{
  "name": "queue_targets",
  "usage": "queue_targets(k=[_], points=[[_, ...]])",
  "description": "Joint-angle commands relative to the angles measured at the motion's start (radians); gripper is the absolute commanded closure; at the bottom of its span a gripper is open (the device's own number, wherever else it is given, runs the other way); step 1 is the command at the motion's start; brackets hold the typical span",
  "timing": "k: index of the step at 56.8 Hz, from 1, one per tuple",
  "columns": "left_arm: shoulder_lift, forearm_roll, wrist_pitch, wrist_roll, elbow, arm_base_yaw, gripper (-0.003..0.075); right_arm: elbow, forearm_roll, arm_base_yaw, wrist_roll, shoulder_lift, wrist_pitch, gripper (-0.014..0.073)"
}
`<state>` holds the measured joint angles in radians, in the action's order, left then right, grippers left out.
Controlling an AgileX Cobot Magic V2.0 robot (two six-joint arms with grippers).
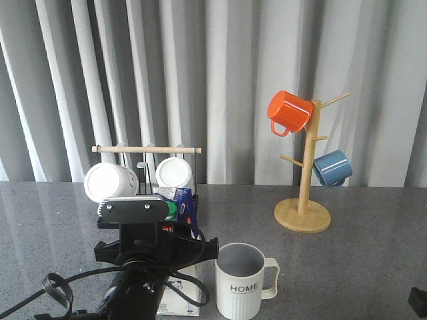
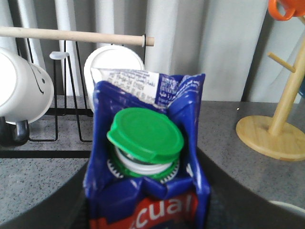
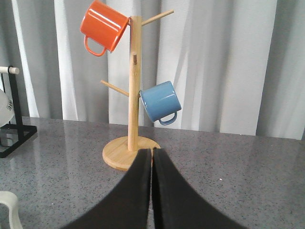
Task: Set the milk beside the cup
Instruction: 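Lower the milk carton onto the table beside the mug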
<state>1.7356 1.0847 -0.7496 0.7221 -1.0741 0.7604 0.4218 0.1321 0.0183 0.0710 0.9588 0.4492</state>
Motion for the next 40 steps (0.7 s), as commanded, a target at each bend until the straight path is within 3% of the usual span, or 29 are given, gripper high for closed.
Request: queue_targets(k=[1,40], points=[[-0.030,-0.030,-0.079,-0.009,-0.033,0.011,0.0574,0.026,-0.002,0.007,-0.004,-0.014,0.078,0.0599],[-0.016,-0.032,-0.077,-0.012,-0.032,0.018,0.0574,0.026,-0.002,0.007,-0.004,-0.014,0.078,0.0599]])
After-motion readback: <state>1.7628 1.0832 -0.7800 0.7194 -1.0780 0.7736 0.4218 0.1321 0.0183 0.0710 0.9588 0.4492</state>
